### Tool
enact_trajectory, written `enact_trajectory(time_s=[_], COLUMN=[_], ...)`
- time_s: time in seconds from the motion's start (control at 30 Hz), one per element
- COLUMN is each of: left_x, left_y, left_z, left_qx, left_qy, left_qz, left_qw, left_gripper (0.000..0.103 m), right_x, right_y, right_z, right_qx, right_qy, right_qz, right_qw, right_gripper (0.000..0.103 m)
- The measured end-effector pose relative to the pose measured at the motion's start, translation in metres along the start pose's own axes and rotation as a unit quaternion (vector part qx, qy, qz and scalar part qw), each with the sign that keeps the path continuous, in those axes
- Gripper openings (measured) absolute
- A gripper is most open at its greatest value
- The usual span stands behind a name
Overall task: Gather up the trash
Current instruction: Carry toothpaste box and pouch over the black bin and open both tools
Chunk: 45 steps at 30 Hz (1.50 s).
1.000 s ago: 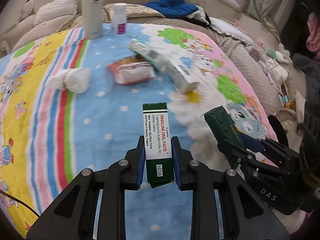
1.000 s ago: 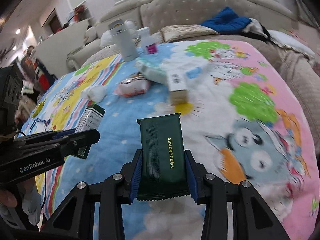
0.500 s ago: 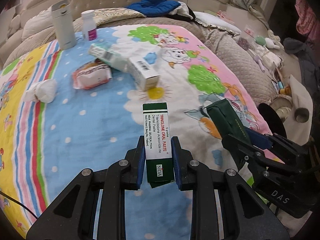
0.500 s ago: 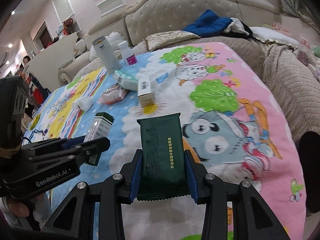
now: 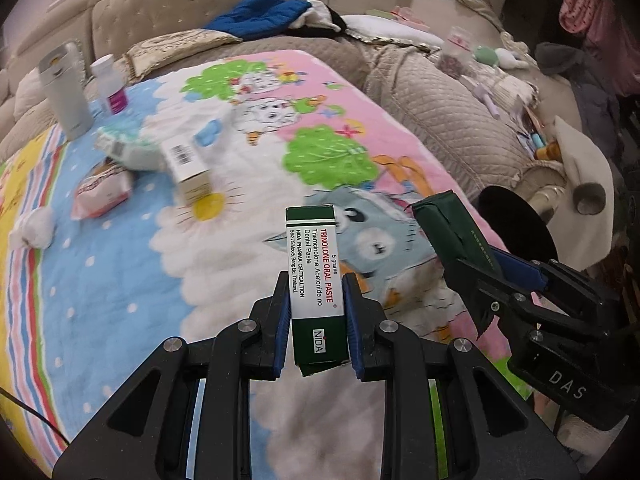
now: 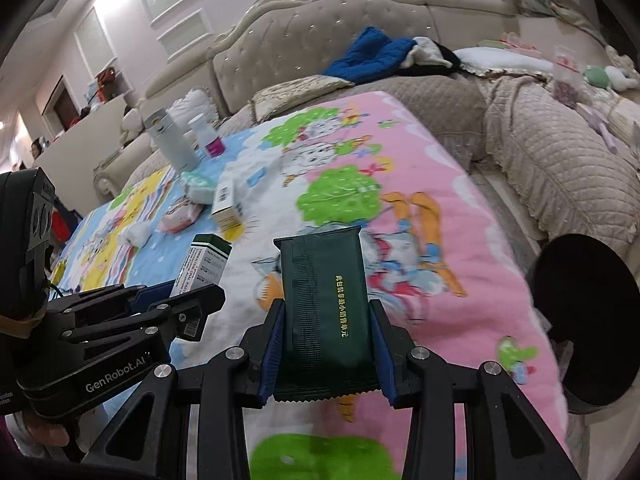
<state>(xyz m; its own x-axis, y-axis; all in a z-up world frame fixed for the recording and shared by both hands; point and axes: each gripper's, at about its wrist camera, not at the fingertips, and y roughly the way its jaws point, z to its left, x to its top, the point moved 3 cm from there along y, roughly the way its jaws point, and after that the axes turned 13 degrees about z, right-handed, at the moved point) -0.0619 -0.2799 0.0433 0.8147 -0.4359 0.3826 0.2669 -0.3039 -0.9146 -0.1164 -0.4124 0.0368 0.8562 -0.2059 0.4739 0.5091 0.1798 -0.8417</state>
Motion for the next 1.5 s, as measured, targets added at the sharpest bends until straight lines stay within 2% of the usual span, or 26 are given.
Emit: enact_trajectory(time_s=[0.77,1.0,1.5], left_x=[0.028,0.036,0.055], left_y=[0.034,0.046,0.066], left_z=[-0.115,-0.142,-0.186], left_qx=[-0.014,-0.033,-0.073], left_qy=[0.093,0.11,0.132], left_qz=[0.02,0.031,0.055], left_qw=[0.9953,0.9929,0.9871], left_gripper=[0.022,0.022,0.022], right_x=[-0.024,-0.033,-0.04], right_y=[-0.036,-0.039,-0.039], right_z=[-0.123,-0.157,-0.199], right_qx=[-0.039,-0.053,-0.065], right_qy=[0.106,0.135,0.179], right_qz=[-0.02,-0.016,-0.013], right_qw=[0.993,0.989,0.982], right_gripper=[0.039,0.039,0.039])
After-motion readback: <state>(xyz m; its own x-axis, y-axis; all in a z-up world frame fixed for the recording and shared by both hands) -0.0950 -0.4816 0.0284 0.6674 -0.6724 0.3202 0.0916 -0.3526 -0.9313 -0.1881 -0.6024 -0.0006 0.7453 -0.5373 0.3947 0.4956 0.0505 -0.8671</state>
